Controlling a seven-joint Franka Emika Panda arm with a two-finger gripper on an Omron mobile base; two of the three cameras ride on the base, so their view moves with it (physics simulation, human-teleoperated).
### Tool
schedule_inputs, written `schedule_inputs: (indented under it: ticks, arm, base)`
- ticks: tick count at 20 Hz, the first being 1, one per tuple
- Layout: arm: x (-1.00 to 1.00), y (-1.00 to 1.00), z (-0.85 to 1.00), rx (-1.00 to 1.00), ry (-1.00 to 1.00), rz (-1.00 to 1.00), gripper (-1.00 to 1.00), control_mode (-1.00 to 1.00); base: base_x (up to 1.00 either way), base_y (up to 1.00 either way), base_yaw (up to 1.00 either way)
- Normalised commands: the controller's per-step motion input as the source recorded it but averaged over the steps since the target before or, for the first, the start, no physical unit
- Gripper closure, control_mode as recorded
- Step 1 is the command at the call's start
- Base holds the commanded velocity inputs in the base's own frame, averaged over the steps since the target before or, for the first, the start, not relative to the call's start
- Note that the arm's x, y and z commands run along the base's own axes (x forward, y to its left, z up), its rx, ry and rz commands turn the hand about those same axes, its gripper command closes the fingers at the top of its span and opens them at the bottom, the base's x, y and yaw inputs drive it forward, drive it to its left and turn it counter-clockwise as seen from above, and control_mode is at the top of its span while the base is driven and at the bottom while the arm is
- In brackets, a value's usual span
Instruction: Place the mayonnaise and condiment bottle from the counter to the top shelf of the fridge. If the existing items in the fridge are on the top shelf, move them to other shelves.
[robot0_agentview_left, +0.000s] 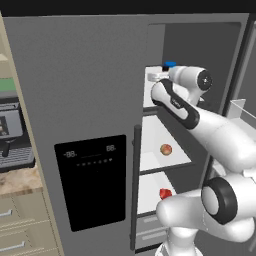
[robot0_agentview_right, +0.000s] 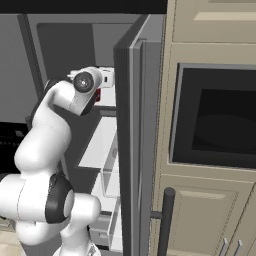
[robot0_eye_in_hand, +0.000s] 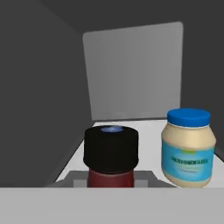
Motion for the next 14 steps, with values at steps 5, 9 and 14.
schedule_inputs:
  ticks: [5,9,14]
  arm:
    - [0.37,0.13,-0.23,-0.03,-0.13,0.01,1.00,-1.00]
    - [0.03,0.00,-0.22,-0.11,-0.04,0.04,-1.00,-1.00]
    - [0.00,0.00,0.00,-0.01,0.00,0.00,-1.00,-1.00]
  base:
    - [0.00,0.00,0.00]
    - [0.00,0.00,0.00]
    - [0.00,0.00,0.00]
